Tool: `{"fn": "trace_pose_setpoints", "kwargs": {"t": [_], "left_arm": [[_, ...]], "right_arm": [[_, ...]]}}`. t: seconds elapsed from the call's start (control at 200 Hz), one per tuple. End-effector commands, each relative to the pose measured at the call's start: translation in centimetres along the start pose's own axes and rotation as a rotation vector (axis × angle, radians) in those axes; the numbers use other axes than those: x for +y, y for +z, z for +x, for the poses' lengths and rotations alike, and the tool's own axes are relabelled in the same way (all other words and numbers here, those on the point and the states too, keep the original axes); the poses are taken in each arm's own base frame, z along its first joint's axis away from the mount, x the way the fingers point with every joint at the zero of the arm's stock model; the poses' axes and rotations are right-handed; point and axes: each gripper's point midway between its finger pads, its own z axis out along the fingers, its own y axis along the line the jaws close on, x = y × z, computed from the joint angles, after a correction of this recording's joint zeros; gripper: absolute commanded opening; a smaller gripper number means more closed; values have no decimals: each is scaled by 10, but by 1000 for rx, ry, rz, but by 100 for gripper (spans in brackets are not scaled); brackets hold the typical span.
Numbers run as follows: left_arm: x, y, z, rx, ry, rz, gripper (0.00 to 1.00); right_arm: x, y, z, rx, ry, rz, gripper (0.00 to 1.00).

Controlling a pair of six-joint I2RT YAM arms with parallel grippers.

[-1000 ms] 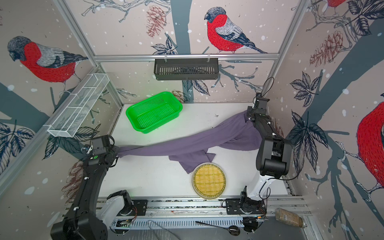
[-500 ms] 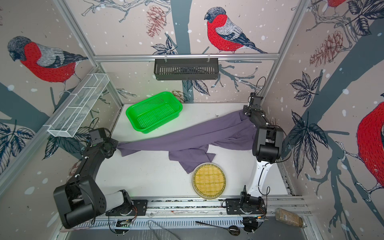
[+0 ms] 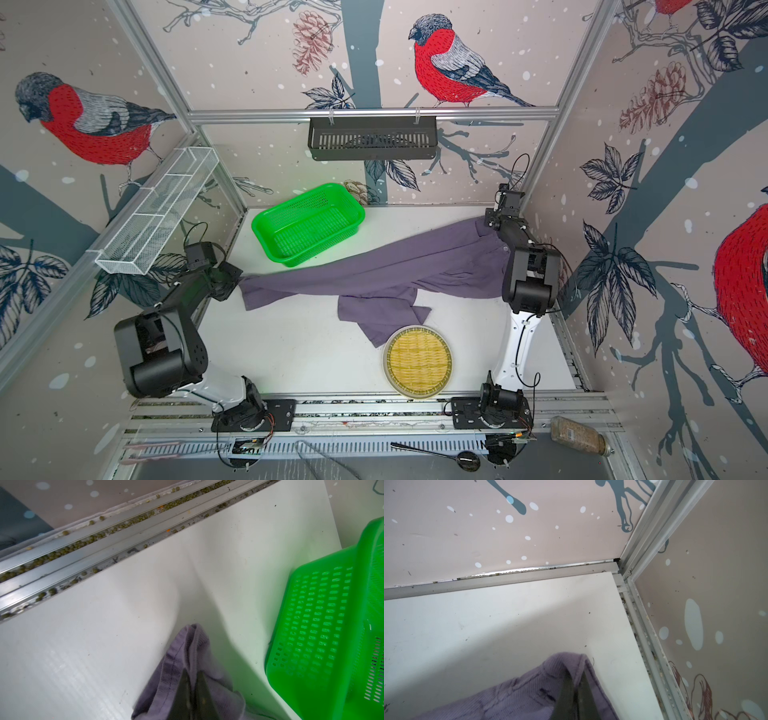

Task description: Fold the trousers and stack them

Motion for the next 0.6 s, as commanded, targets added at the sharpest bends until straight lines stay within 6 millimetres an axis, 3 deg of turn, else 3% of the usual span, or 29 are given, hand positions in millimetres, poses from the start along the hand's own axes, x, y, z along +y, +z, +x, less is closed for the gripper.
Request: {"fn": "trace_pose_setpoints", "kwargs": {"t": [0.0,0.17,0.19,0.265,0.425,0.475,0.56,0.595], "left_arm": [[-12,5,-9,-22,37,53,0],[-14,10,-8,-7,59,57,0],[-23,5,-17,-26,62,76,0],[-27,4,-21,-35,65,88,0],[-28,10,-20,-13,75,83,0],[-29,13,-18,0,81,85,9],[-30,15,-18,14,89,88,16],[-31,14,-19,11,94,88,24]], "right_arm": [[-1,6,-12,-40,24,6,4],[-1,5,-29,-112,39,3,4],[0,5,-31,-120,39,1,4],[1,4,-38,-145,33,-2,4],[3,16,-34,-126,30,-4,9],[5,24,-28,-94,25,-12,12],[8,32,-20,-58,15,-13,19],[8,34,-18,-51,14,-9,23]]}}
